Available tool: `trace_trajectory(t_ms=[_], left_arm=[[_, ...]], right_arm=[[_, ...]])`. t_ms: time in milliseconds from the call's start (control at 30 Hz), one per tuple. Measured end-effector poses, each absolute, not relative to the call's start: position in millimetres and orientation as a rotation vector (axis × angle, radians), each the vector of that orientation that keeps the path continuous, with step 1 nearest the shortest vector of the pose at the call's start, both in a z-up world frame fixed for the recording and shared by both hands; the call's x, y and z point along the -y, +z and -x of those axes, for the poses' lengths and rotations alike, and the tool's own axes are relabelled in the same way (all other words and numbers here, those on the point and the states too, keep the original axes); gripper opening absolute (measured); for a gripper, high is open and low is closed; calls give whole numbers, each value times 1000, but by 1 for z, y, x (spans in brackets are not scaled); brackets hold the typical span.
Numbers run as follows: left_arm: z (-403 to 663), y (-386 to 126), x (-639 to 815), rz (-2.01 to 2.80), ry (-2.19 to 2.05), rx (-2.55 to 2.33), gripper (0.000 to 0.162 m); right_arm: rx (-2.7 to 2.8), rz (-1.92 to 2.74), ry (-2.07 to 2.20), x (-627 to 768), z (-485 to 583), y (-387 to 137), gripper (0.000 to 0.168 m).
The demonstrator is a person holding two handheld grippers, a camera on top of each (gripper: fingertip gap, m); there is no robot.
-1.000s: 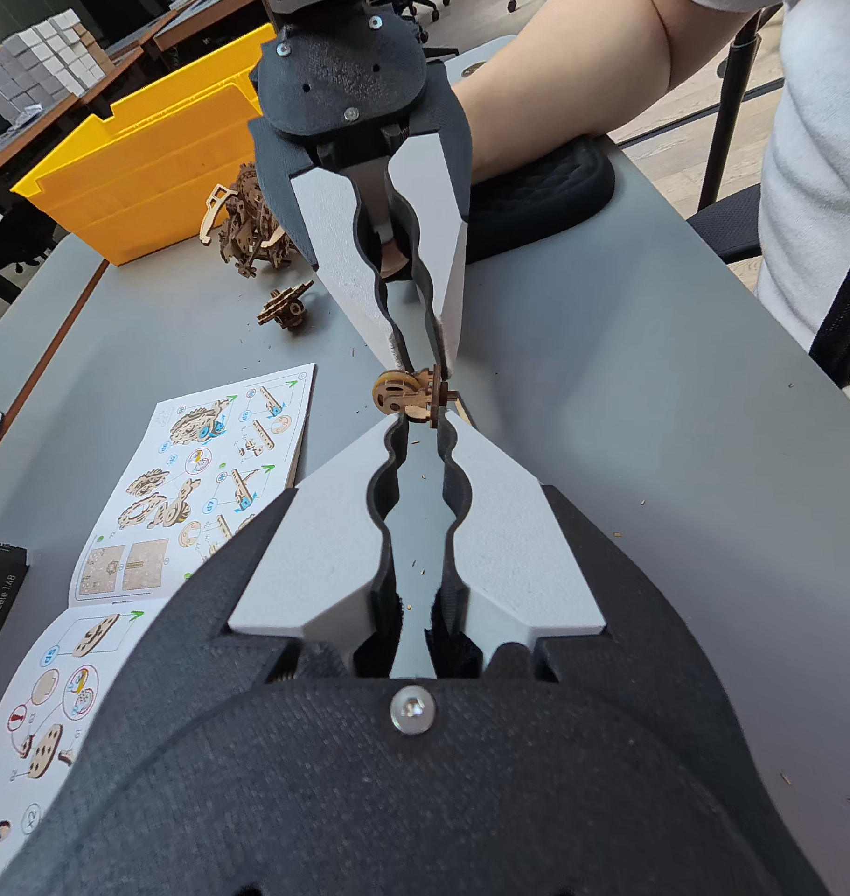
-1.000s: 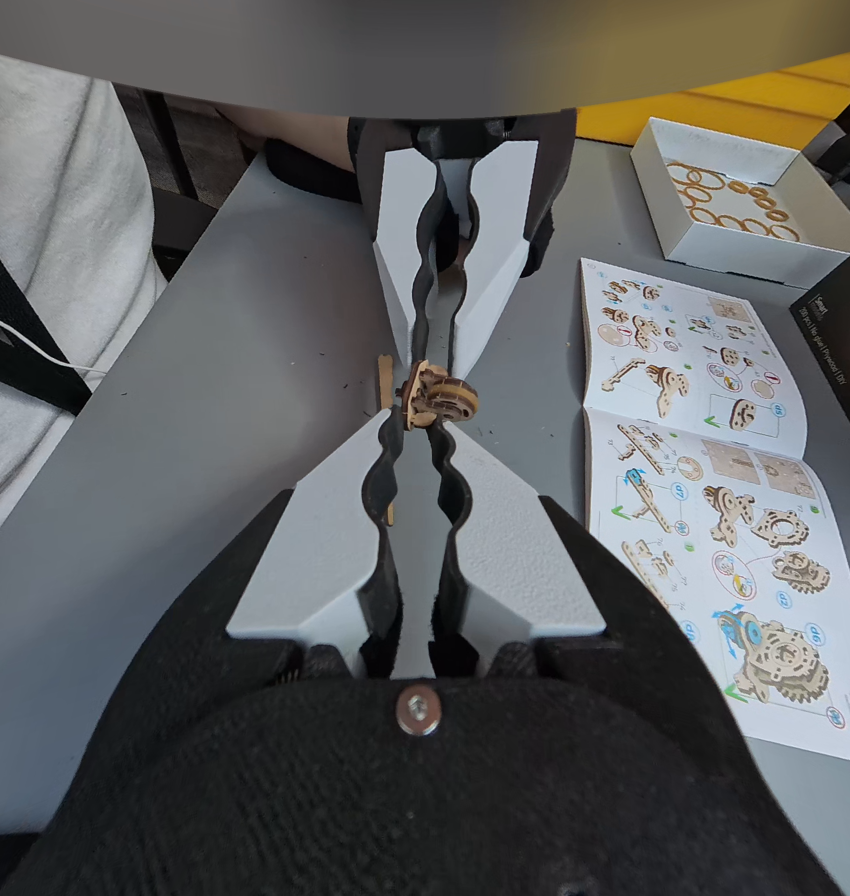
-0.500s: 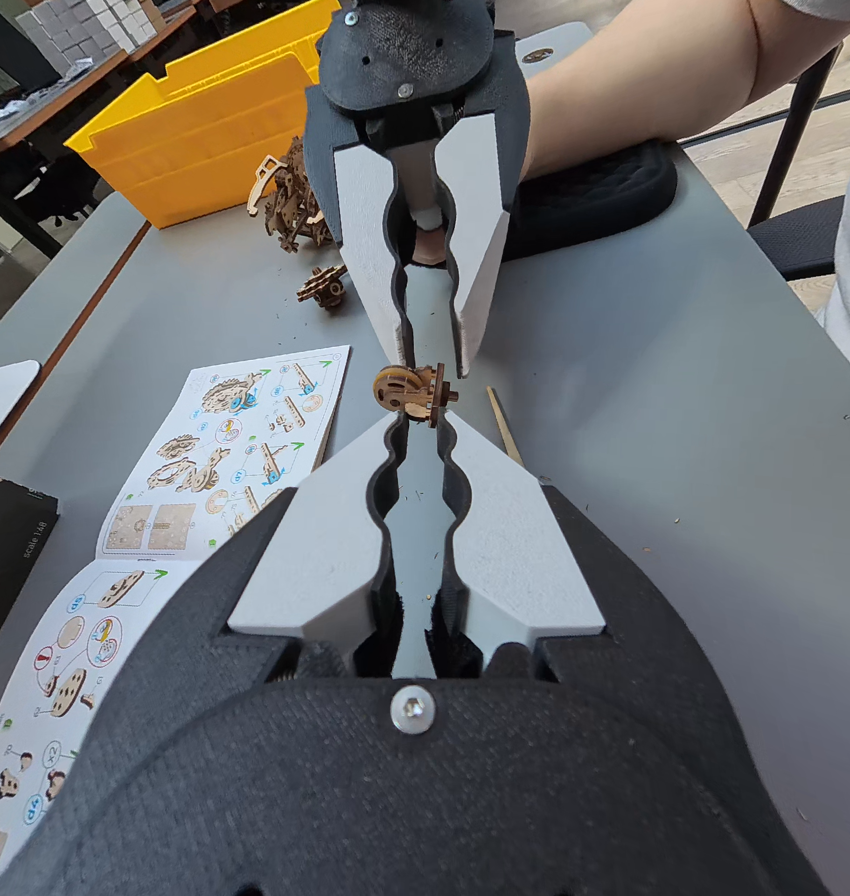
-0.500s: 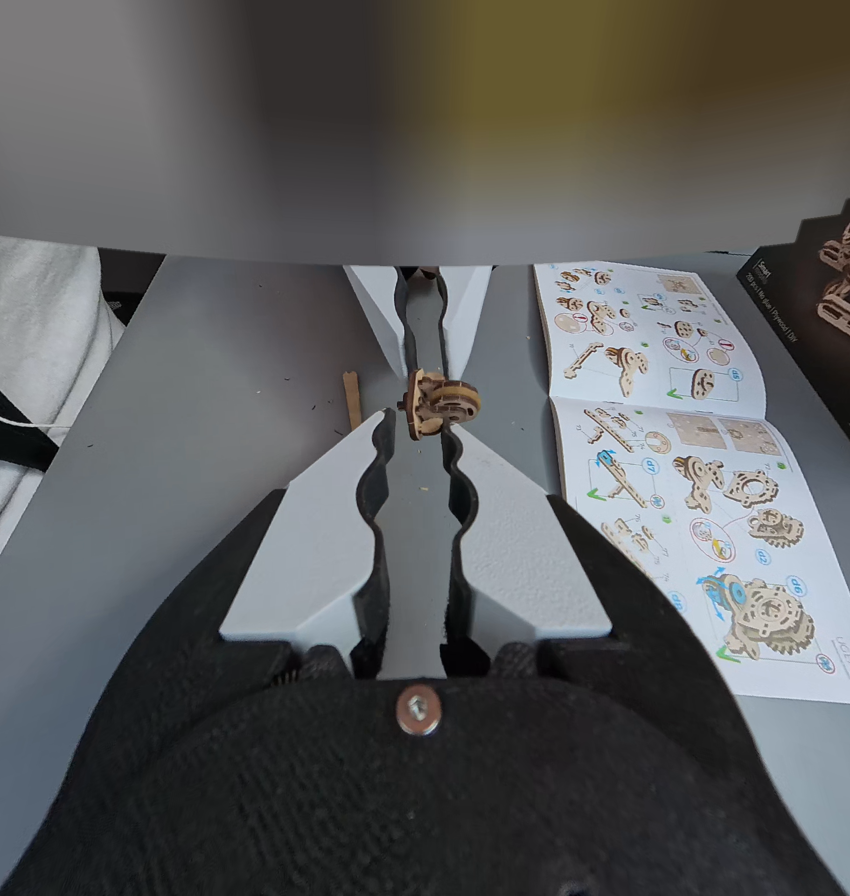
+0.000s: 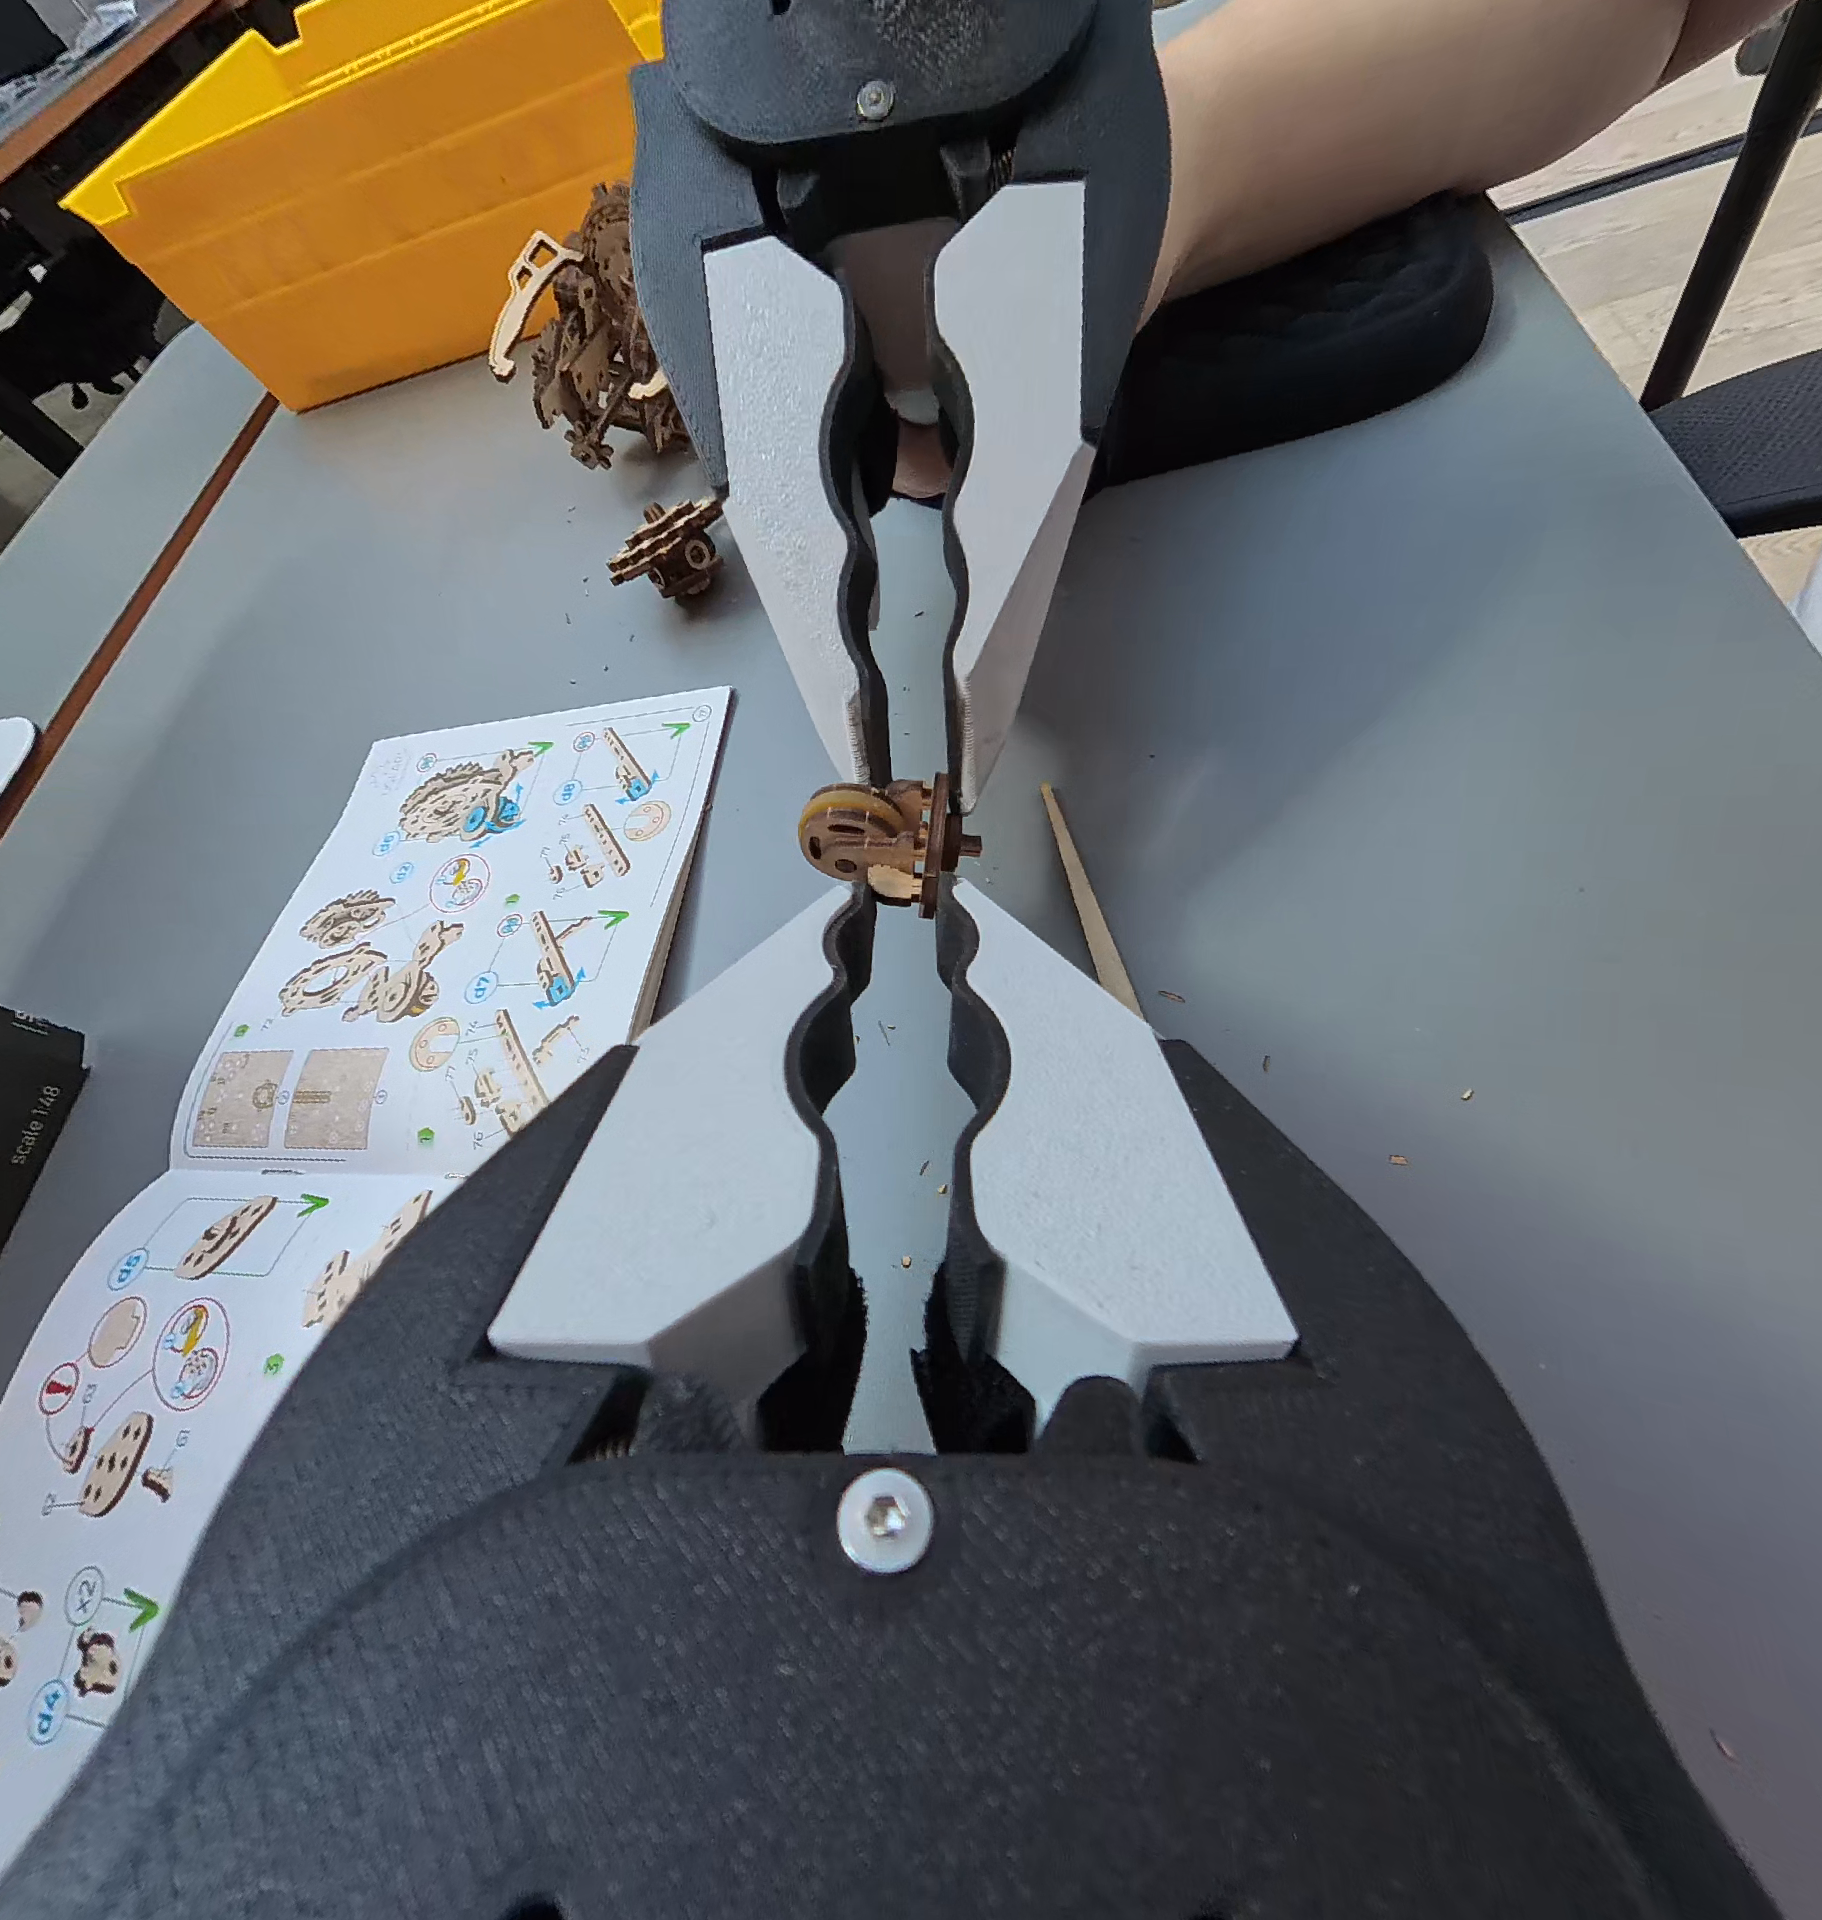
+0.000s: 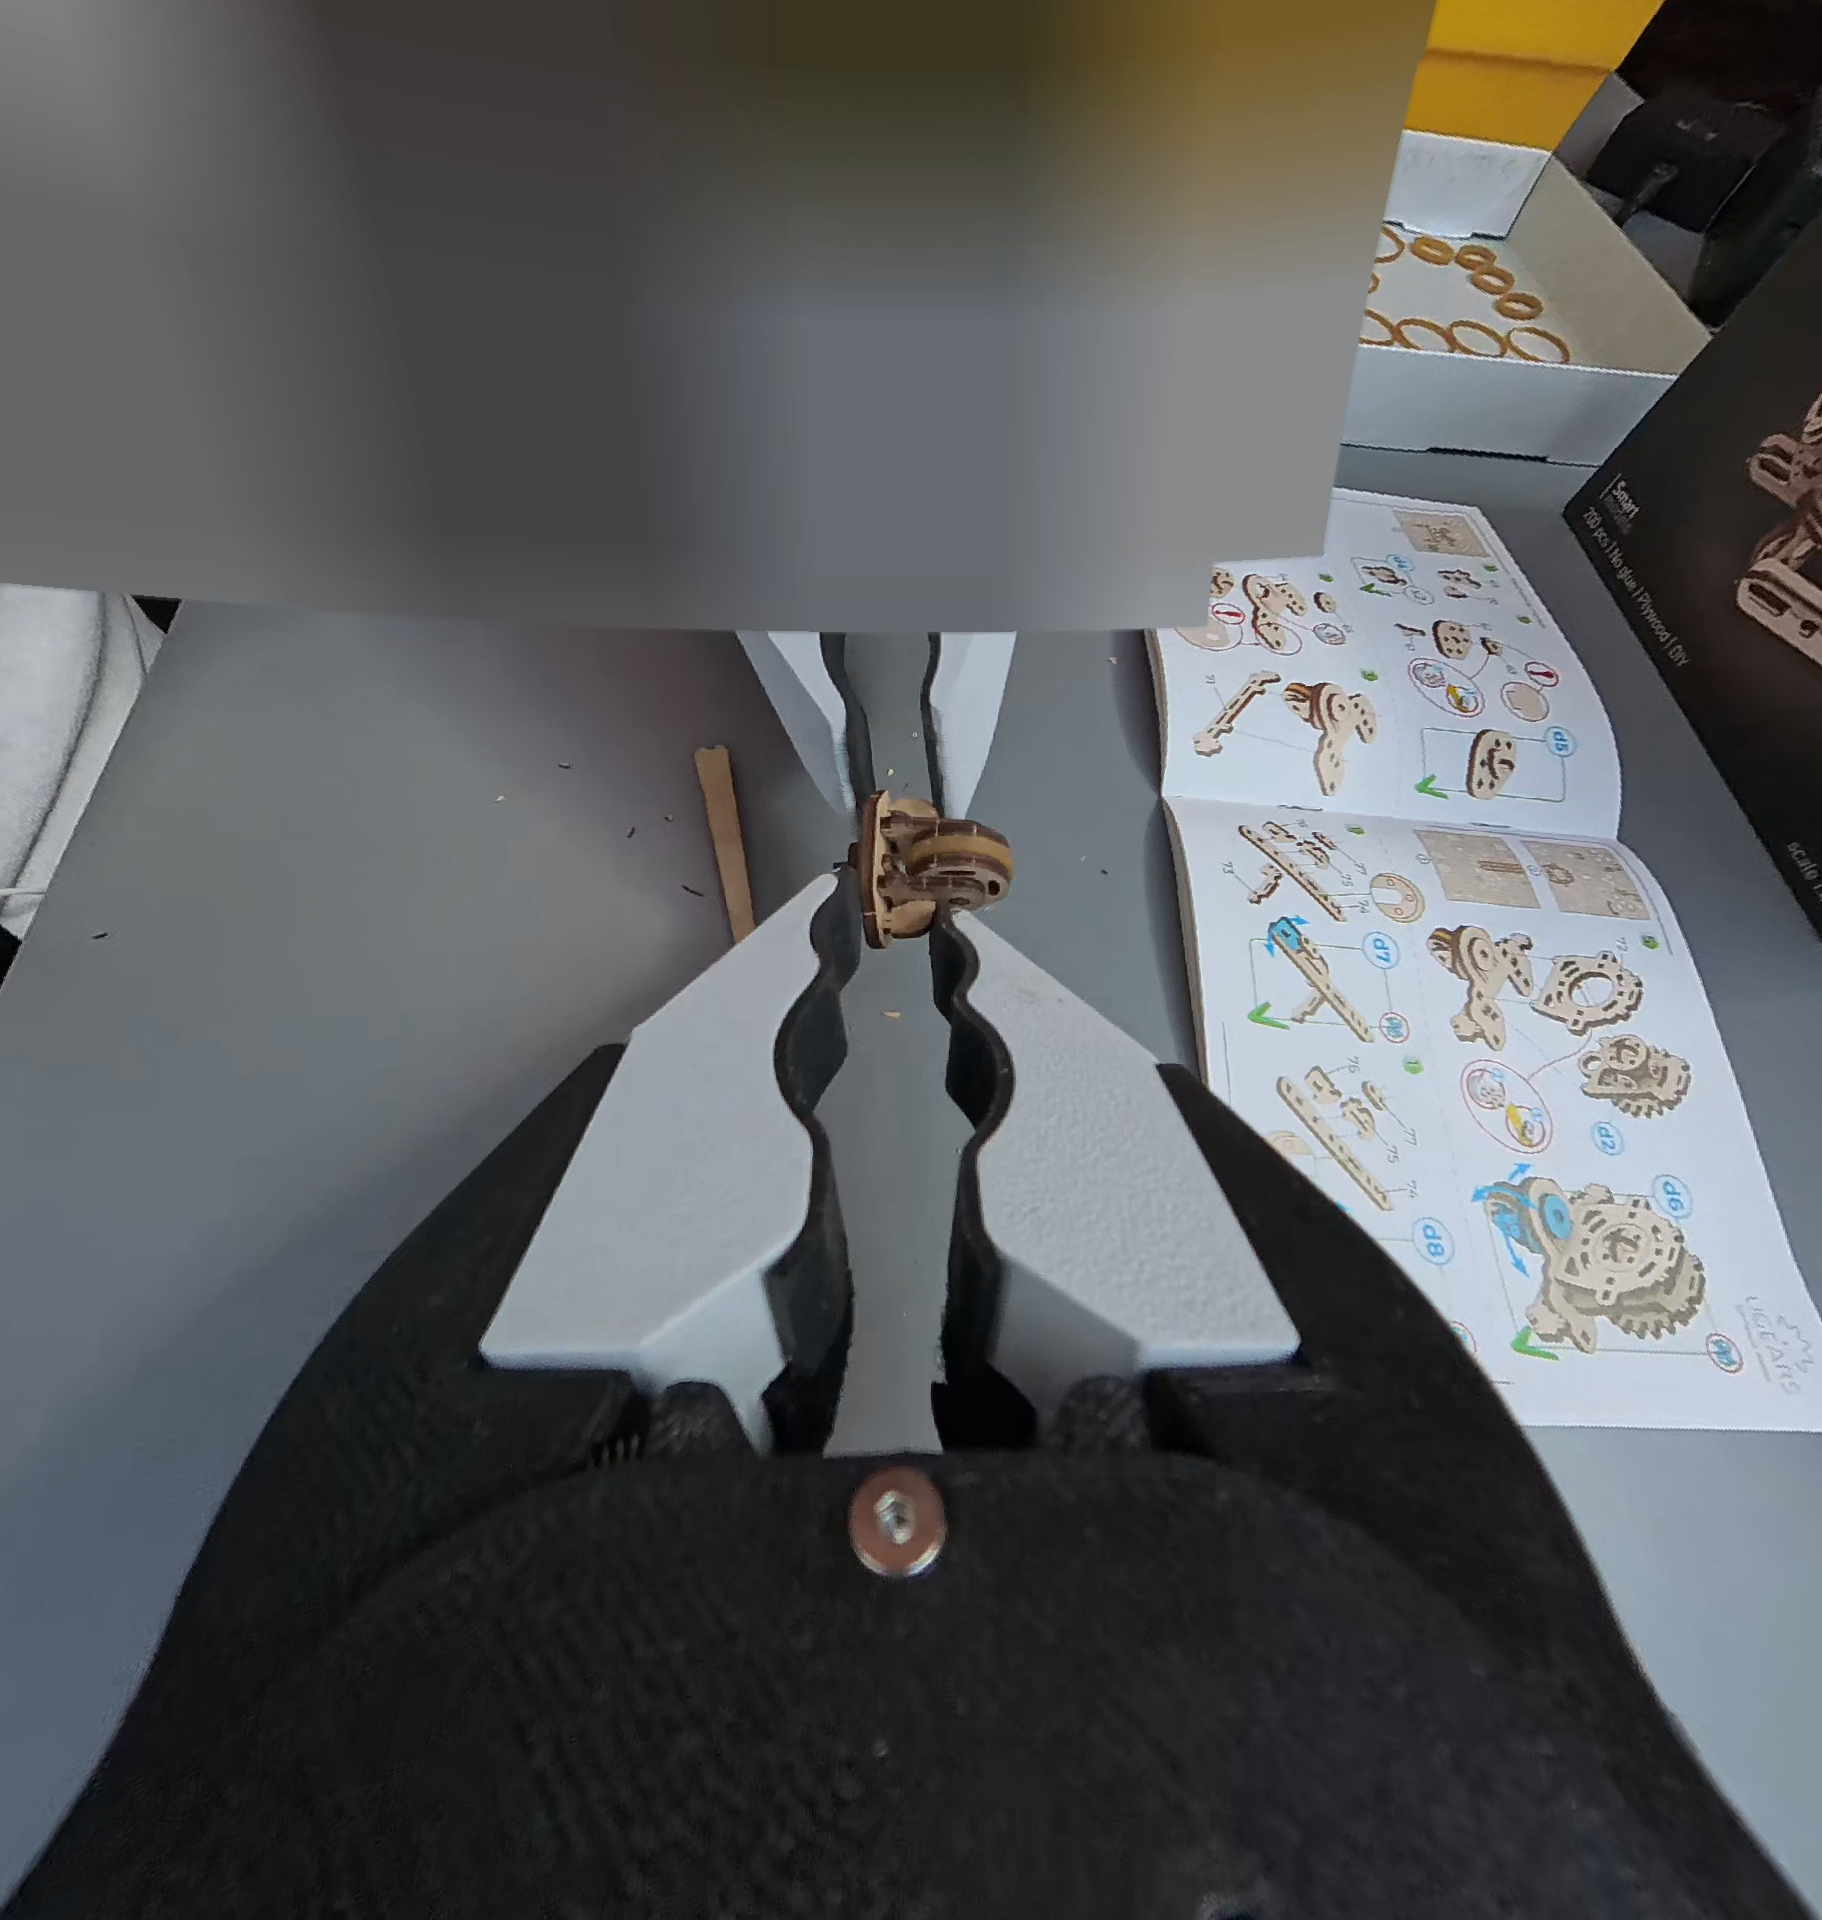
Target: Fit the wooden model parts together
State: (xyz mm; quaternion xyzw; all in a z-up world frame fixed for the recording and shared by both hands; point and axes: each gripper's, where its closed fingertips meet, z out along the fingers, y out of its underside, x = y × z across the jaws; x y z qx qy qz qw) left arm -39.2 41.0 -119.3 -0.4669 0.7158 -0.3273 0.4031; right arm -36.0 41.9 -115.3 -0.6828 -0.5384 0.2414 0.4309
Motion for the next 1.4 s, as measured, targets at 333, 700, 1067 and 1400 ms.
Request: trace_trajectory(t_ms=[333,700,1067,1400], left_arm=[[40,-135,-37,1214,-814,-1870,10],[38,-120,-42,1271,-987,-1778,36],[41,-126,-34,1262,-1013,-1856,27],[39,-113,-39,1231,-1008,-1768,27]], right_arm=[[1385,1725,638,-38,37,-130,11],[1420,1598,592,-36,41,-118,13],[1390,1684,729,-34,43,-124,14],[1229,1775,964,-37,40,-115,13]])
